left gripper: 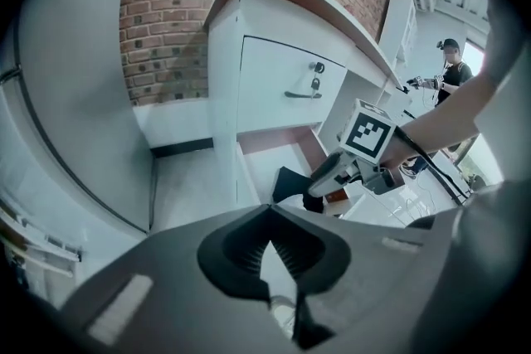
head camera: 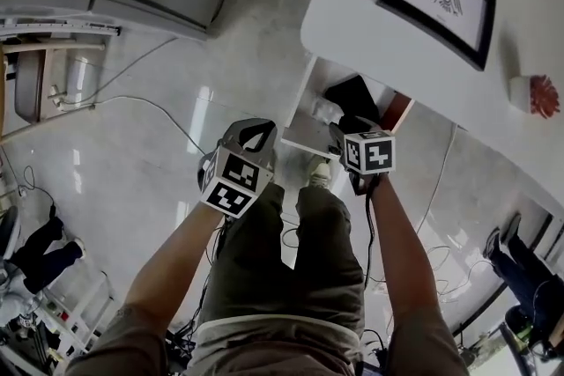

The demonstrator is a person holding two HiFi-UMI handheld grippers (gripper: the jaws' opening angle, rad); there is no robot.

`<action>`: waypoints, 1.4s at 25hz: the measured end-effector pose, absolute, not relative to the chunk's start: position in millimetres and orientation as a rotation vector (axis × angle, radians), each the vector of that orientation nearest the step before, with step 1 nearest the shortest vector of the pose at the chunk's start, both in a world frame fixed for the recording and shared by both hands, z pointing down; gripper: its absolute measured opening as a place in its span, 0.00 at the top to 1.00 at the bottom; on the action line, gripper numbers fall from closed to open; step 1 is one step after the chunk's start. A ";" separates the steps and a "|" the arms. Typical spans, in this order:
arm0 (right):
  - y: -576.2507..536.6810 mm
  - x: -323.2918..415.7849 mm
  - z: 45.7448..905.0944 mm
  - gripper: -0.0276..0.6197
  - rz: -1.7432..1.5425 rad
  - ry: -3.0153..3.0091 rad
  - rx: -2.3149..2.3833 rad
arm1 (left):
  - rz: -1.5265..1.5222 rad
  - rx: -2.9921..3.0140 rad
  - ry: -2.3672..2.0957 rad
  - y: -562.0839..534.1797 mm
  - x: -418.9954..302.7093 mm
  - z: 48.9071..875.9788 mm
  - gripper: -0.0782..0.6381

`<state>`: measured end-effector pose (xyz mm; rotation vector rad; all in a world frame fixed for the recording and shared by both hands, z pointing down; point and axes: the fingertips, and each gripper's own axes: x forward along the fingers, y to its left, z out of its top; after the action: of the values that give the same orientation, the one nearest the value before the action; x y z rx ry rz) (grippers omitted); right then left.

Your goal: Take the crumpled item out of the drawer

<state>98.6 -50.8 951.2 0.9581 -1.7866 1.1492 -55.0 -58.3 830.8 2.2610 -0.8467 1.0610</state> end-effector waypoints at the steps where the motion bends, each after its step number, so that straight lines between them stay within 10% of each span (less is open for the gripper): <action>1: -52.7 98.6 960.4 0.57 1.146 -1.778 0.953 | 1.061 2.257 -0.848 -58.5 -56.4 837.1 0.89; 11: -58.3 96.1 1044.1 0.56 1.161 -1.698 0.854 | 1.057 2.224 -0.886 -73.5 -73.1 886.1 0.89; 20: -56.6 103.1 1057.5 0.81 1.227 -1.642 0.887 | 1.050 2.189 -0.903 -72.9 -75.5 891.0 0.89; 35: -48.6 105.5 861.1 0.84 1.261 -1.833 1.067 | 1.000 2.203 -0.934 -63.2 -80.6 767.0 0.89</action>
<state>105.5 -48.6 861.1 1.0673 -1.8329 1.2609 -80.6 -63.2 767.0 2.2032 -0.9337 0.9996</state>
